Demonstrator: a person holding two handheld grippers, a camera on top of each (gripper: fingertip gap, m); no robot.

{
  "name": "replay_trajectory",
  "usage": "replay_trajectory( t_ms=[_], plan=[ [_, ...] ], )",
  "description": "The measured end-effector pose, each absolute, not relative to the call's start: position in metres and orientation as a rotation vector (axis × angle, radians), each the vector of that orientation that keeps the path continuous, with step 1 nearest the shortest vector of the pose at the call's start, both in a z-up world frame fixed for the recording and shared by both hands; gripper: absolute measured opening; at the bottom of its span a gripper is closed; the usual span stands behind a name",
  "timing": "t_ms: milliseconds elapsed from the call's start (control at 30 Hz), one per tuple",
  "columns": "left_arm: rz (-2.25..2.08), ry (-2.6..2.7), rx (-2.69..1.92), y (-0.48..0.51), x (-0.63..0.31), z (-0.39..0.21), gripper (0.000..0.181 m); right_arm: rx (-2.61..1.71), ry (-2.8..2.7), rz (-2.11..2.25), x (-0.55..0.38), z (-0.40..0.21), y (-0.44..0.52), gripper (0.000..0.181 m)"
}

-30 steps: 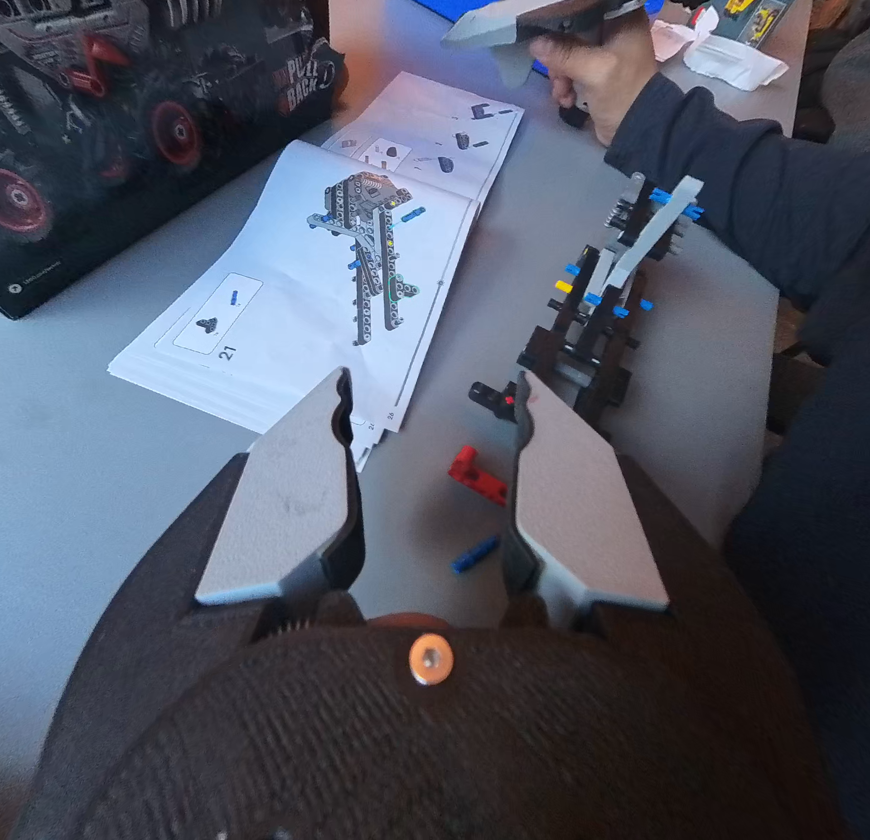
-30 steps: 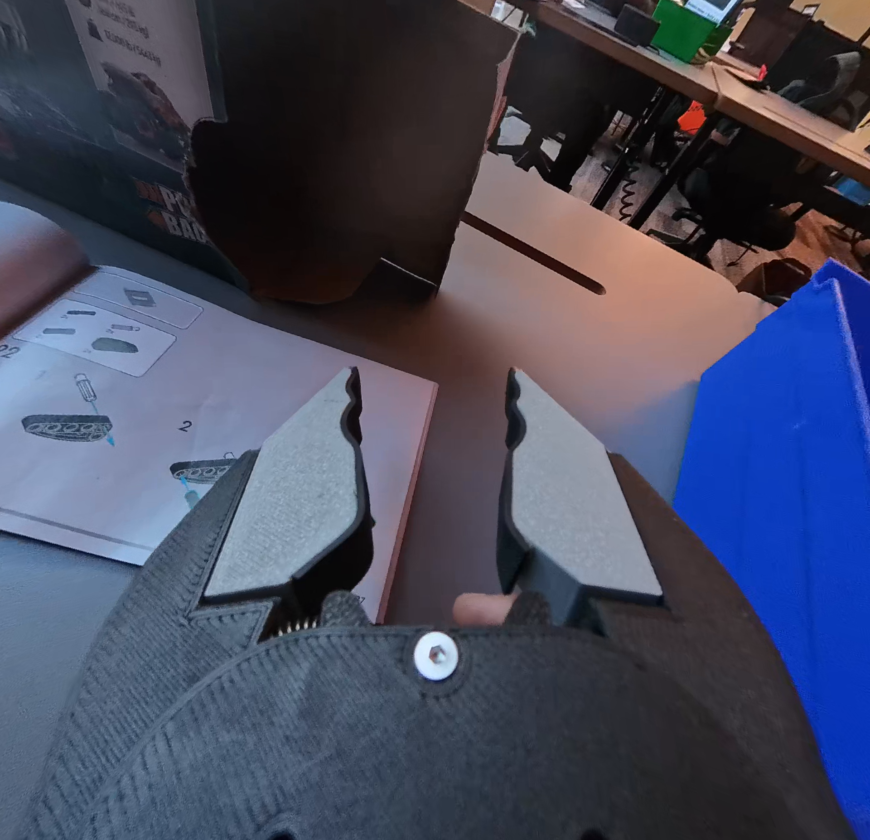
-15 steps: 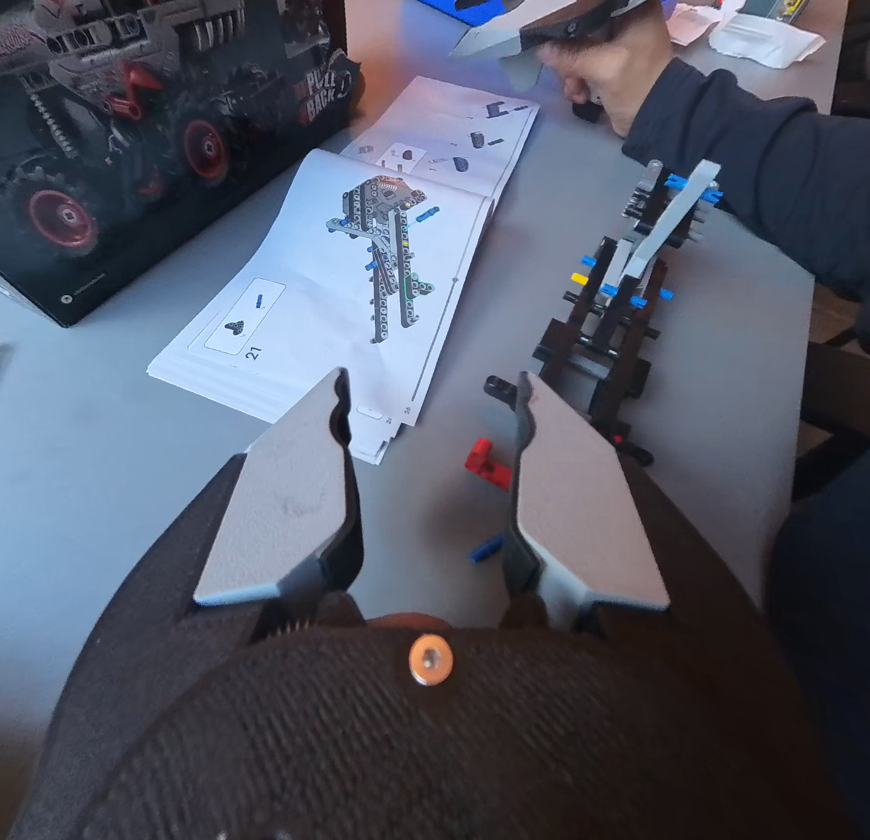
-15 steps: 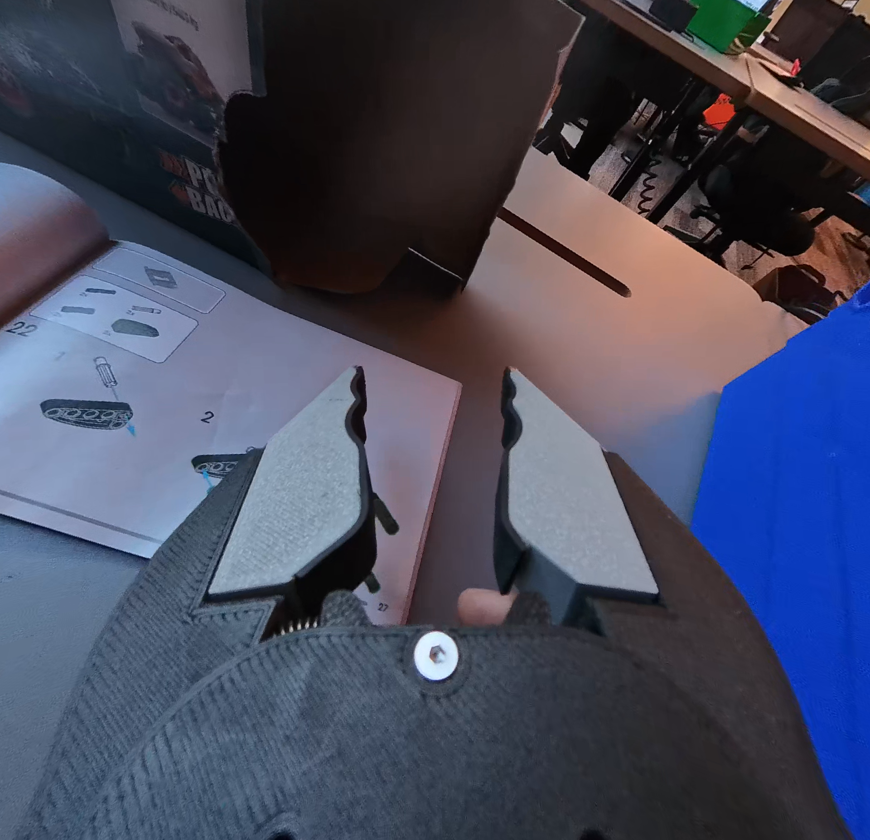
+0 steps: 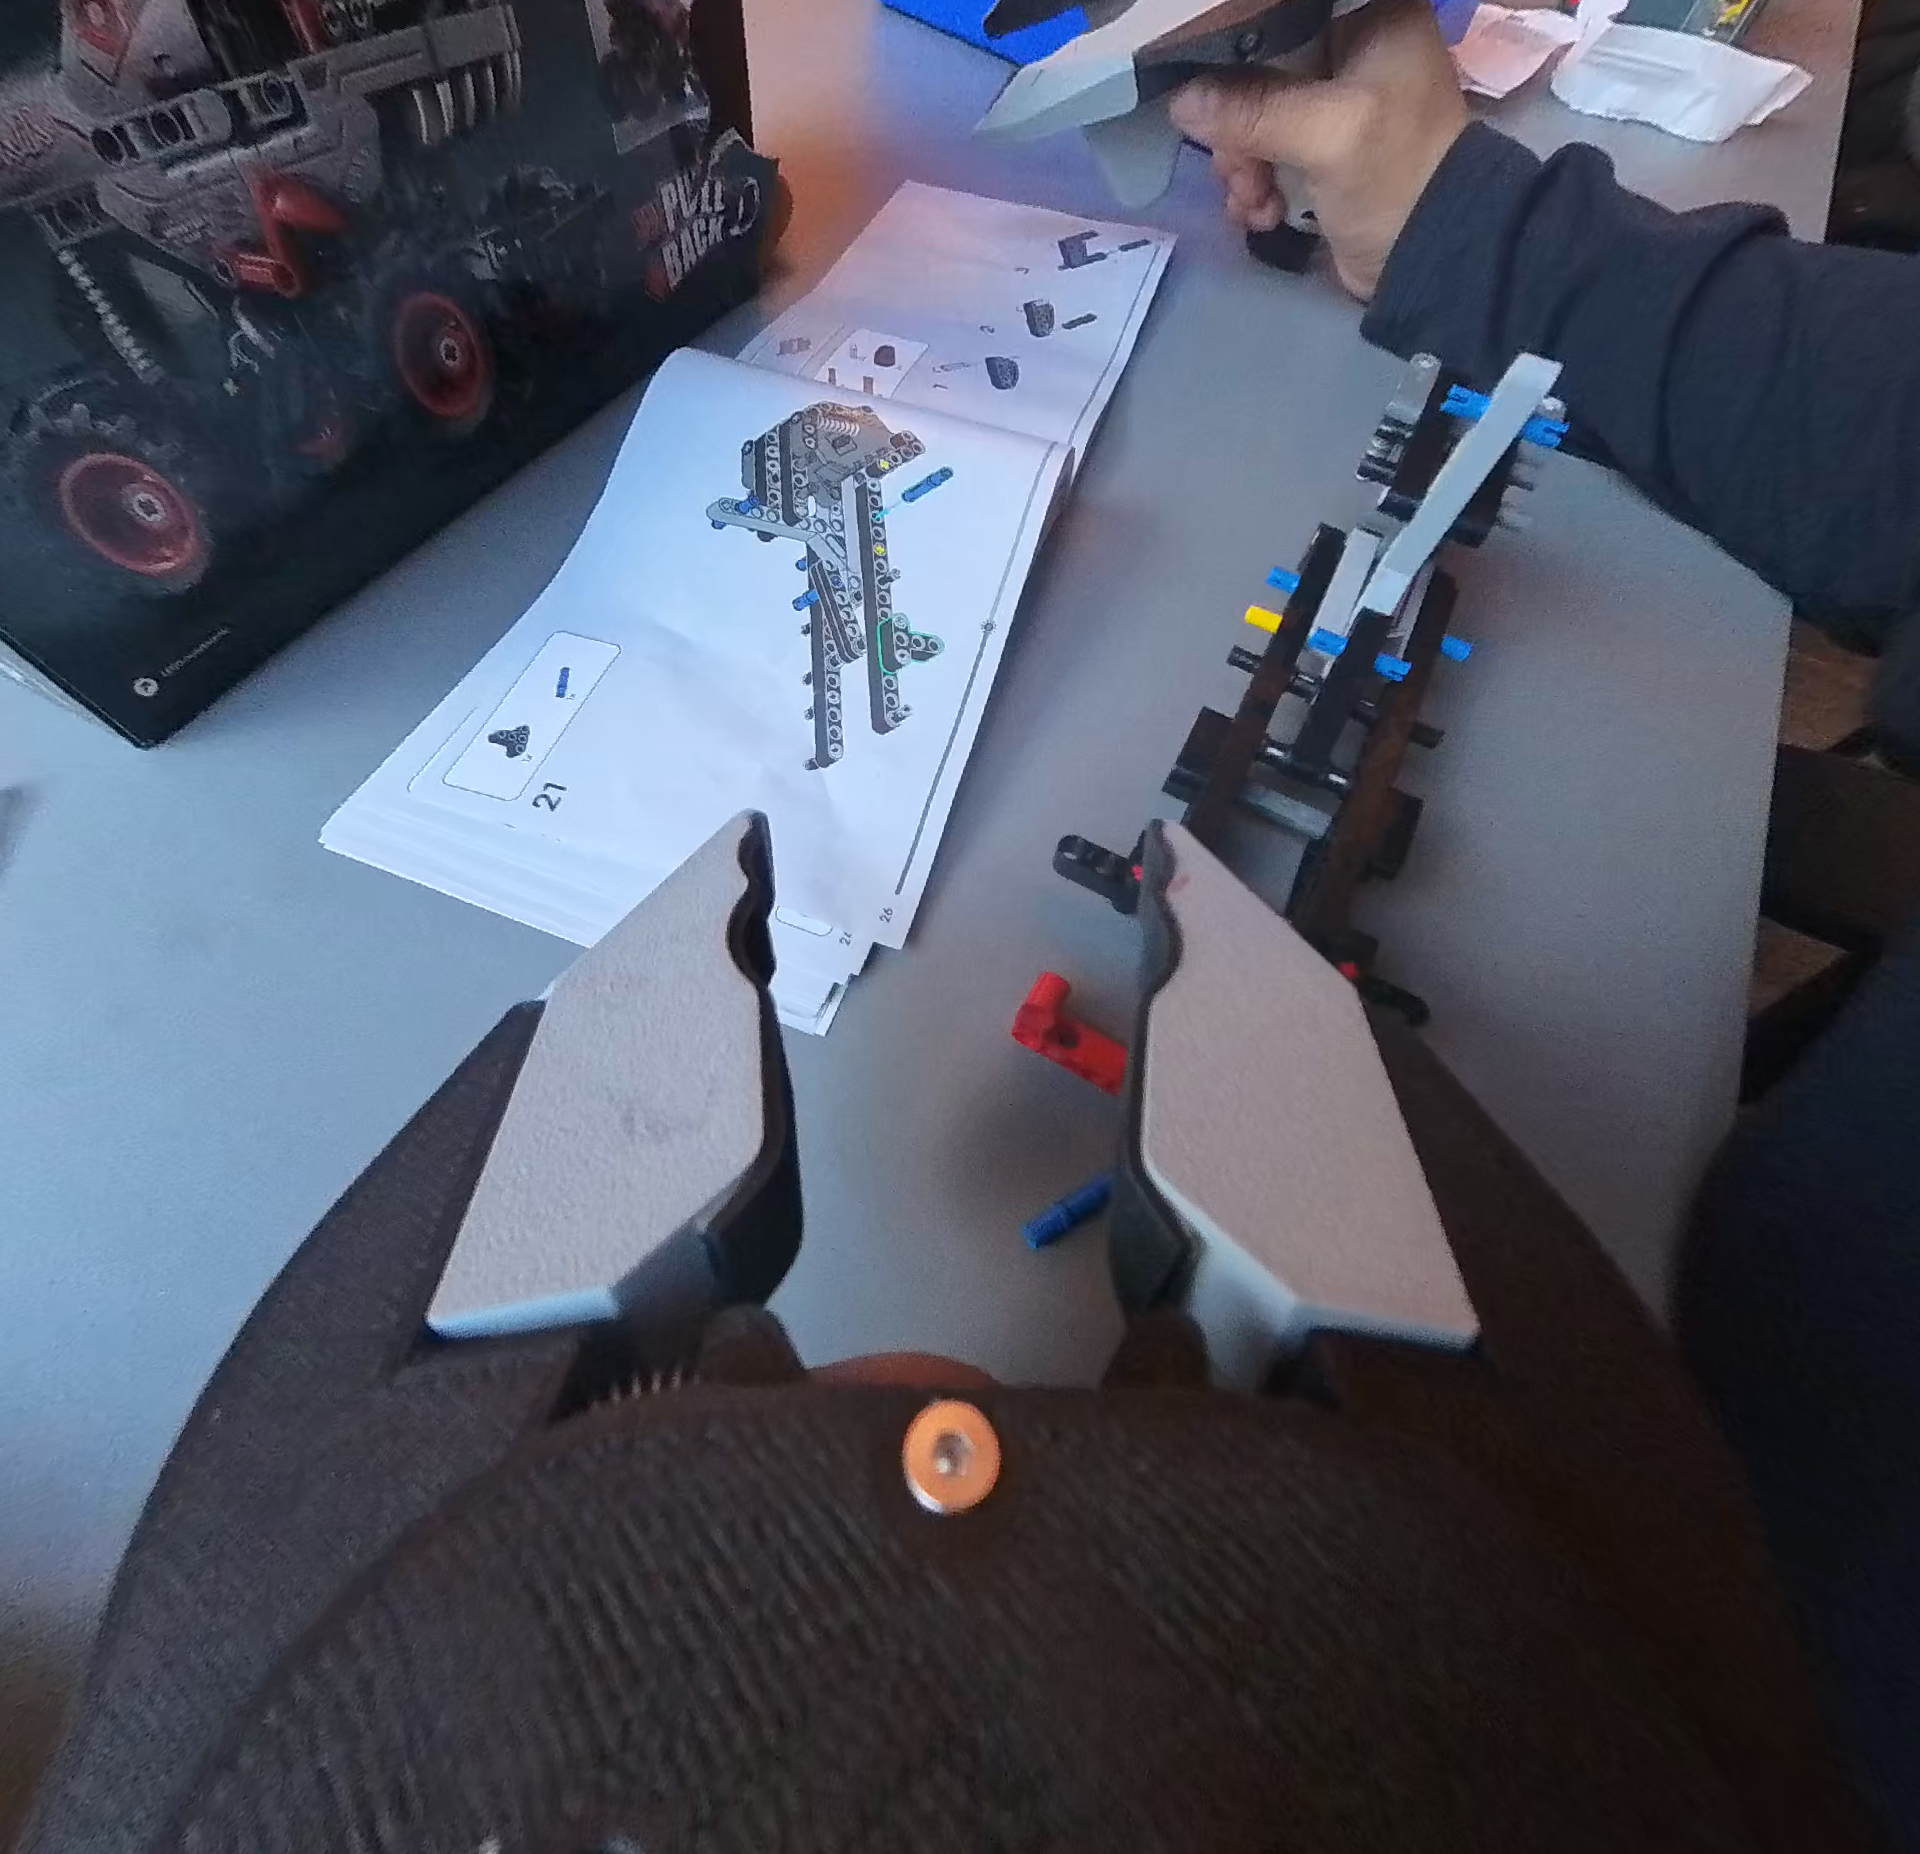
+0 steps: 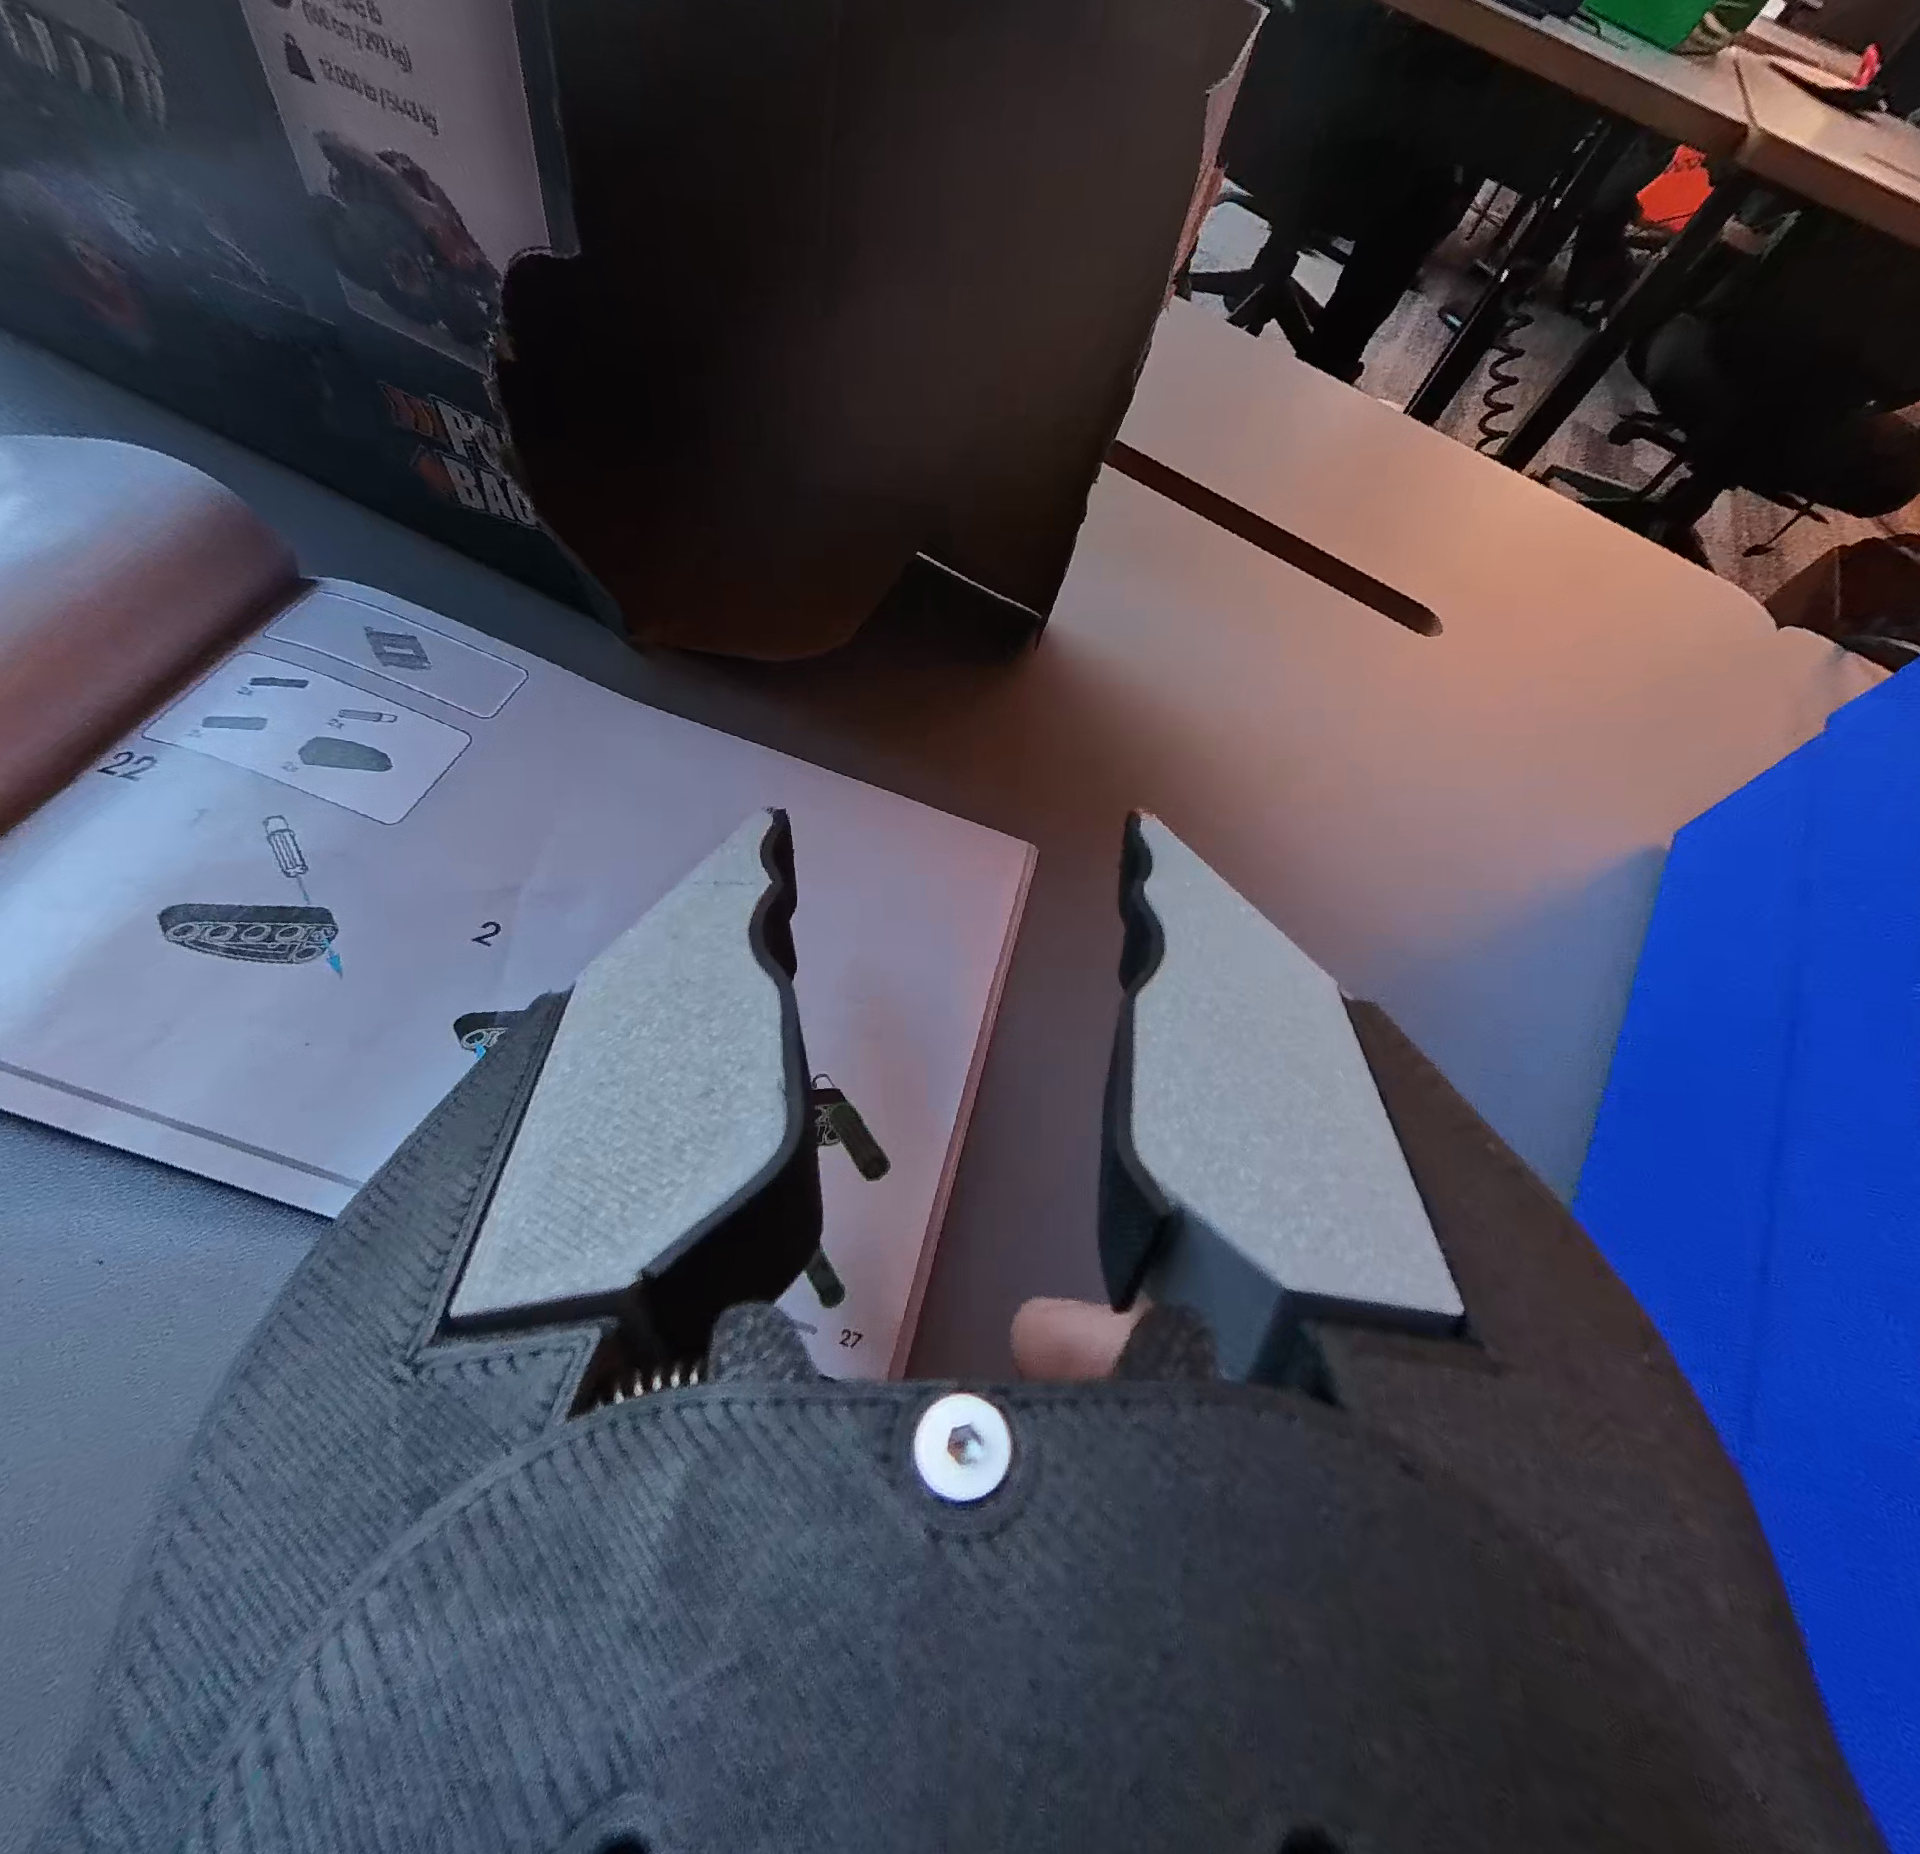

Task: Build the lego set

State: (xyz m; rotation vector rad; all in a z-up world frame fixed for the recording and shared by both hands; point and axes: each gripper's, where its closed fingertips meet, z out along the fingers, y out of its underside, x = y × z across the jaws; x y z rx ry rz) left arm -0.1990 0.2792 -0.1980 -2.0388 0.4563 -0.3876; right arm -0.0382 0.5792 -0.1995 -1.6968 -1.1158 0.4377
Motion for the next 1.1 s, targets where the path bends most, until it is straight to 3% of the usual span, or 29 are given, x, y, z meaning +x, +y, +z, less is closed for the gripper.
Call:
replay_trajectory(
  t_ms=[533,733,967,1100],
  plan=[
    [-0.31,0.433,-2.028,0.284,-0.217,-0.197,0.07,-1.734,-1.182,0.637,-0.052,-0.203,0.559,0.069],
    [-0.179,0.413,-1.999,0.292,-0.237,-0.194,0.072,-1.936,-1.202,0.717,-0.043,-0.222,0.553,0.087],
    [-0.309,0.363,-2.045,0.317,-0.221,-0.178,0.071,-1.994,-1.325,0.688,-0.015,-0.225,0.537,0.084],
    [-0.223,0.47,-2.161,0.341,-0.211,-0.195,0.067,-2.006,-1.402,0.678,-0.009,-0.232,0.527,0.073]
  ],
)
